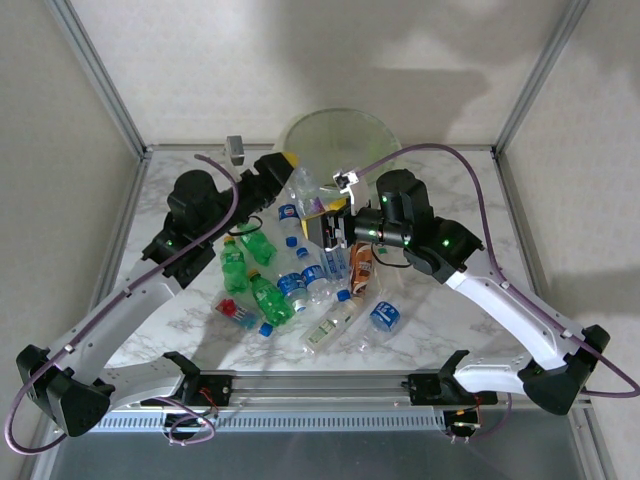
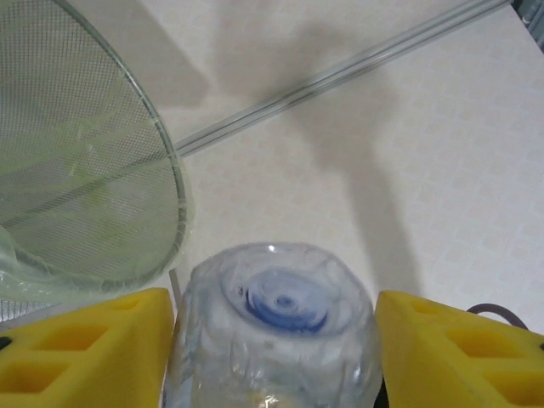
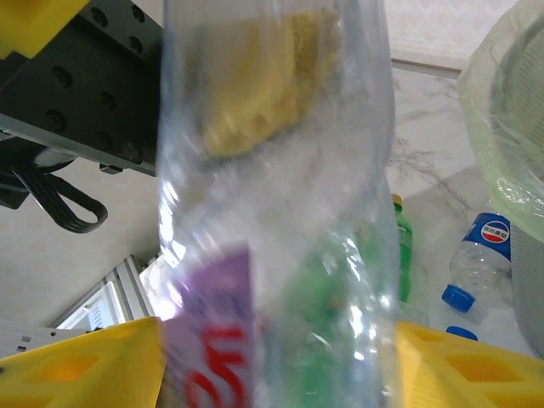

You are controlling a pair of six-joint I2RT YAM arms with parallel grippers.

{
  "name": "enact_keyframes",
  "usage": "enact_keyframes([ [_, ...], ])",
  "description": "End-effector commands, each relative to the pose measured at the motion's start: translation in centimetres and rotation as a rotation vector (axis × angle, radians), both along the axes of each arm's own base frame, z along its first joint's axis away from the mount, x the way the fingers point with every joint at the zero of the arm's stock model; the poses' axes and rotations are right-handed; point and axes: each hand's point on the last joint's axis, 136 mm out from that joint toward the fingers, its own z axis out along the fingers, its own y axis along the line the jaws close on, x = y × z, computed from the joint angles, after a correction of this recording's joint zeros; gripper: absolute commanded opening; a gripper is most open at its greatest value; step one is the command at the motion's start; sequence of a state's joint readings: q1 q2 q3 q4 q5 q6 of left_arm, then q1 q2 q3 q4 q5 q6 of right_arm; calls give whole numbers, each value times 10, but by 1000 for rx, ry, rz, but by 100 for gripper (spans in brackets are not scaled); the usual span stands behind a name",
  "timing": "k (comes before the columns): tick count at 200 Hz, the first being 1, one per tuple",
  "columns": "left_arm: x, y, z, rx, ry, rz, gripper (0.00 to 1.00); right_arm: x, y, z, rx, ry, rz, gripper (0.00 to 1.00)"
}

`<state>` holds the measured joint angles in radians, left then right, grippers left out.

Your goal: Put the plastic bottles in the bin

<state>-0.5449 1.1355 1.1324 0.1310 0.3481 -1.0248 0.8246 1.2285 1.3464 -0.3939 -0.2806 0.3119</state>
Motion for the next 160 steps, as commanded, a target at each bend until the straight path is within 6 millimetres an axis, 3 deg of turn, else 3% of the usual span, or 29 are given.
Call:
enact_keyframes([
  [1, -1, 6, 6, -21, -24, 12, 74, -1, 0, 15, 29, -27, -10, 66],
  [25, 4, 10, 1, -9, -8, 47, 99, 3, -3, 16, 27, -31, -45, 63],
  [55, 5, 14, 5, 2, -30, 75, 97, 12, -6, 13, 6, -32, -94, 58],
  [75, 10, 21, -7, 70, -5, 125, 95, 20, -9, 3, -32, -15, -148, 62],
  [93, 11, 40, -27, 165, 34, 220, 93, 20, -13, -20, -109, 17, -190, 67],
  [114, 6, 67, -57, 273, 90, 329, 92, 20, -24, -57, -234, 77, -290, 80],
  [128, 1, 78, -82, 342, 145, 358, 90, 21, -46, -86, -334, 129, -415, 82],
  [144, -7, 86, -108, 390, 197, 368, 89, 23, -97, -121, -469, 223, -670, 86],
  [160, -17, 97, -127, 433, 237, 389, 88, 7, -138, -153, -581, 319, -829, 86],
])
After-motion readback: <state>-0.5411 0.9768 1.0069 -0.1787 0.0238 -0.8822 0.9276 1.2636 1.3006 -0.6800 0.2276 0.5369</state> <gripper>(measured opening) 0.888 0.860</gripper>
